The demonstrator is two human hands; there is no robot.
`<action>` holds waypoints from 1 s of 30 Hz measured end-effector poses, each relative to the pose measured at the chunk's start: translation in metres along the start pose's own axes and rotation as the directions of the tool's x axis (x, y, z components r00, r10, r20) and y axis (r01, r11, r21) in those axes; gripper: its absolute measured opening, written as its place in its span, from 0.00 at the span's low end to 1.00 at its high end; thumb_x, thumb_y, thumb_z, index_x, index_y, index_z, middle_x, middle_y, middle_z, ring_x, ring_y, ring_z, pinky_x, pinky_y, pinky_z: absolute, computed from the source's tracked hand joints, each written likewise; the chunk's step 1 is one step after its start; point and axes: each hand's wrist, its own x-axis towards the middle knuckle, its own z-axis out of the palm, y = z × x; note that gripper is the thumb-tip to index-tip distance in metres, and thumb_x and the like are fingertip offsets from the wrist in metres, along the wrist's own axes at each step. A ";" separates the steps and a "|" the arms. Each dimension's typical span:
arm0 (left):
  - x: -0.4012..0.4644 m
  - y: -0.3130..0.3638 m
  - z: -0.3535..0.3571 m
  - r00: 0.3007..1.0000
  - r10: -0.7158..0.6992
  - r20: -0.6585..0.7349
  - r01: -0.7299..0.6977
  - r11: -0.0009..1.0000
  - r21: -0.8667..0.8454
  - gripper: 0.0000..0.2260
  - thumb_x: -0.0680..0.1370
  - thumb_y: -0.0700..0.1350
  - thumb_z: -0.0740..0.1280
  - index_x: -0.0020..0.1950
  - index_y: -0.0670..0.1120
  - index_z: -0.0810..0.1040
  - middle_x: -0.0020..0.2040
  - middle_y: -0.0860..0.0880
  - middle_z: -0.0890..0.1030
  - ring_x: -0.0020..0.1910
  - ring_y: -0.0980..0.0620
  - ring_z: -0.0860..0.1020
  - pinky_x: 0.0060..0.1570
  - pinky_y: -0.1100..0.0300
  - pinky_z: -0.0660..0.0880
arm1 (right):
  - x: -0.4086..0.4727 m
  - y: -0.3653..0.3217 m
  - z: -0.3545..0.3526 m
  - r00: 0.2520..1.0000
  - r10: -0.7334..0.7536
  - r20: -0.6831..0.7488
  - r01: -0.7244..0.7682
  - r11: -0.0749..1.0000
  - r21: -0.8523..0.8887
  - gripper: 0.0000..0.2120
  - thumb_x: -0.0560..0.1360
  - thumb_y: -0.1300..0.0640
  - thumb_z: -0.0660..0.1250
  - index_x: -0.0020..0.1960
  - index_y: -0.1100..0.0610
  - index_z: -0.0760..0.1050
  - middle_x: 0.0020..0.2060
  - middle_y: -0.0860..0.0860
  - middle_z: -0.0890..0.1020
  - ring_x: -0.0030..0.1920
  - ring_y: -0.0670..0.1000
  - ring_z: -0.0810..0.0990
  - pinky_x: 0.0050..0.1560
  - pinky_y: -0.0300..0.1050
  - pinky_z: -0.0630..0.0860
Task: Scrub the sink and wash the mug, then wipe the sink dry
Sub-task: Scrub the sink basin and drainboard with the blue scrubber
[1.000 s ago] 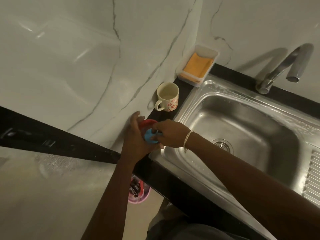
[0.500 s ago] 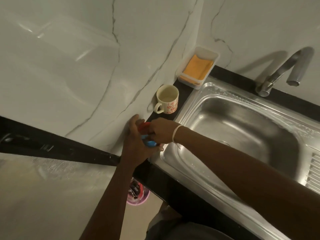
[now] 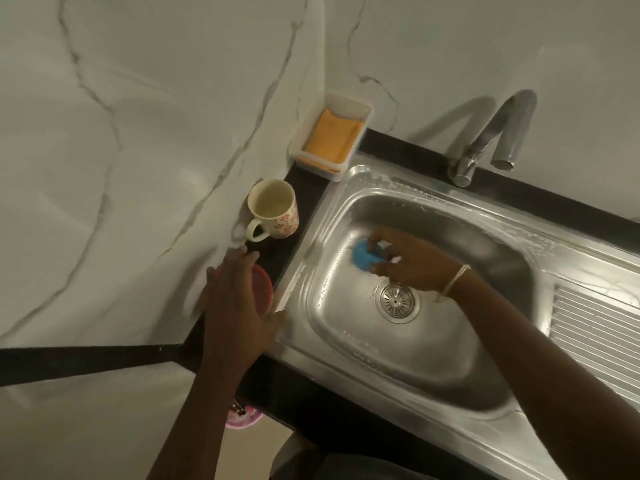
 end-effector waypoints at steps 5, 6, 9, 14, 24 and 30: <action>0.018 0.052 0.038 0.972 0.233 0.020 -0.225 0.957 -0.185 0.26 0.71 0.51 0.75 0.65 0.43 0.72 0.71 0.45 0.68 0.73 0.47 0.65 0.65 0.46 0.70 | 0.013 0.097 -0.032 0.930 0.279 -0.241 -0.366 0.775 -0.516 0.19 0.75 0.57 0.69 0.66 0.50 0.74 0.60 0.57 0.81 0.55 0.59 0.81 0.56 0.47 0.77; 0.025 0.060 0.047 0.965 0.263 0.022 -0.252 0.944 -0.214 0.23 0.72 0.50 0.74 0.64 0.42 0.74 0.70 0.45 0.69 0.72 0.48 0.66 0.65 0.47 0.70 | 0.015 0.104 -0.038 0.905 0.306 -0.296 -0.425 0.699 -0.575 0.21 0.76 0.57 0.67 0.69 0.50 0.73 0.62 0.56 0.80 0.58 0.60 0.81 0.58 0.49 0.78; 0.051 0.075 0.070 0.953 0.300 0.040 -0.286 0.936 -0.205 0.19 0.72 0.47 0.73 0.60 0.41 0.76 0.66 0.45 0.72 0.68 0.47 0.70 0.65 0.52 0.71 | 0.023 0.101 -0.041 0.866 0.294 -0.404 -0.496 0.604 -0.624 0.19 0.78 0.56 0.65 0.68 0.51 0.75 0.60 0.56 0.81 0.59 0.59 0.81 0.58 0.50 0.78; 0.098 0.085 0.099 0.956 0.274 0.104 -0.256 0.954 -0.158 0.17 0.72 0.38 0.70 0.60 0.41 0.74 0.64 0.45 0.73 0.66 0.47 0.71 0.64 0.53 0.71 | 0.086 0.036 -0.002 0.971 0.076 -0.226 -0.216 0.685 -0.695 0.15 0.83 0.52 0.58 0.67 0.48 0.76 0.56 0.53 0.82 0.55 0.58 0.83 0.49 0.48 0.77; 0.168 0.113 0.143 0.943 0.259 0.208 -0.229 0.961 -0.155 0.22 0.72 0.30 0.62 0.66 0.41 0.72 0.70 0.47 0.72 0.66 0.48 0.73 0.62 0.57 0.71 | -0.026 0.116 -0.052 0.790 0.381 -0.480 -0.613 0.529 -0.587 0.15 0.80 0.52 0.60 0.65 0.49 0.78 0.55 0.57 0.83 0.53 0.62 0.83 0.51 0.51 0.78; 0.169 0.117 0.148 0.911 0.210 0.354 -0.207 0.977 -0.049 0.26 0.73 0.31 0.65 0.71 0.44 0.69 0.70 0.47 0.72 0.69 0.49 0.71 0.65 0.62 0.66 | -0.002 0.098 -0.043 0.781 0.402 -0.478 -0.624 0.533 -0.572 0.14 0.81 0.56 0.57 0.62 0.54 0.78 0.57 0.56 0.82 0.54 0.61 0.83 0.49 0.50 0.78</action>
